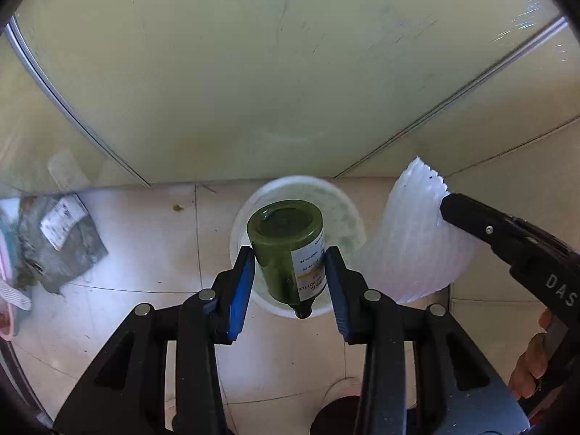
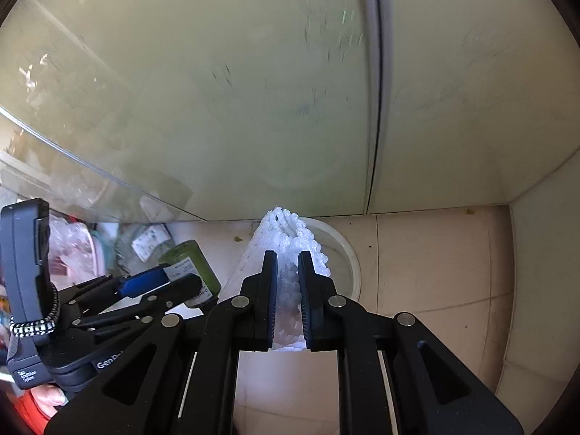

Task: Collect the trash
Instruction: 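Open the left tool over the bin while the right tool releases the foam net, then raise both tools back up to the counter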

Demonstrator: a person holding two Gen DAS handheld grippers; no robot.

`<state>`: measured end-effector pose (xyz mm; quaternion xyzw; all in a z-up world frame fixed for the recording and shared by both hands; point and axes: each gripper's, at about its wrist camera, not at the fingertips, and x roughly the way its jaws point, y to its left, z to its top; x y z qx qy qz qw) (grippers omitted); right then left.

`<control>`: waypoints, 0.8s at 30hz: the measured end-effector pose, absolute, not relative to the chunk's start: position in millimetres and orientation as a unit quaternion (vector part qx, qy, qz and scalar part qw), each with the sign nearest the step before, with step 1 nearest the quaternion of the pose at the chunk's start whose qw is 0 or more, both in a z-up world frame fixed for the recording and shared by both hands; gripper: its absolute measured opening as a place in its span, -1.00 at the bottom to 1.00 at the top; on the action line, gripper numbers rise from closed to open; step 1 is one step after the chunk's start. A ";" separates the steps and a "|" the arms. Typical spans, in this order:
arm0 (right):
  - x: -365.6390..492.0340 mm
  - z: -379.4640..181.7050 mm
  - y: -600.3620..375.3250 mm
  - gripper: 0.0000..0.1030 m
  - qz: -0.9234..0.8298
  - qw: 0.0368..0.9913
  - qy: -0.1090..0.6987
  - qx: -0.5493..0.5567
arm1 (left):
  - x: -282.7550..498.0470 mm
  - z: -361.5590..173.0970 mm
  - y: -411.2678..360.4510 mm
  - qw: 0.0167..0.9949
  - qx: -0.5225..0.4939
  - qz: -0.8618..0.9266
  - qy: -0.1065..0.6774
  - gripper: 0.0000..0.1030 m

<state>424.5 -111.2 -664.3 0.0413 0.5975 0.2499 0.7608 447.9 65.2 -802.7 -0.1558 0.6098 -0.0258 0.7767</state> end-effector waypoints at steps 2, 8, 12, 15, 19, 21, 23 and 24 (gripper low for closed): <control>426.0 -668.3 -103.7 -0.71 0.252 0.757 0.601 0.036 | 450.8 -817.5 67.8 0.773 -0.156 -0.026 0.615 -0.24; 432.8 -679.4 -106.2 -0.37 0.240 0.749 0.617 0.032 | 454.3 -828.9 62.4 0.766 -0.134 -0.030 0.628 -0.20; 433.6 -665.9 -107.8 -0.29 0.224 0.752 0.620 0.003 | 452.1 -814.7 67.8 0.763 -0.138 -0.015 0.632 -0.20; 432.4 -644.6 -115.8 -0.29 0.220 0.753 0.621 -0.005 | 447.9 -783.5 73.2 0.766 -0.137 -0.005 0.628 -0.20; 428.6 -602.0 -130.2 -0.29 0.214 0.750 0.626 -0.004 | 437.2 -727.4 79.4 0.771 -0.133 0.003 0.623 -0.20; 426.1 -573.7 -138.2 -0.29 0.213 0.749 0.627 0.003 | 432.4 -693.1 80.4 0.774 -0.135 0.004 0.619 -0.20; 423.8 -544.2 -143.9 -0.29 0.211 0.752 0.625 0.009 | 426.1 -656.9 81.2 0.777 -0.137 0.004 0.614 -0.20; 422.5 -526.6 -148.1 -0.29 0.211 0.754 0.622 0.012 | 422.8 -638.4 81.8 0.780 -0.137 0.003 0.611 -0.20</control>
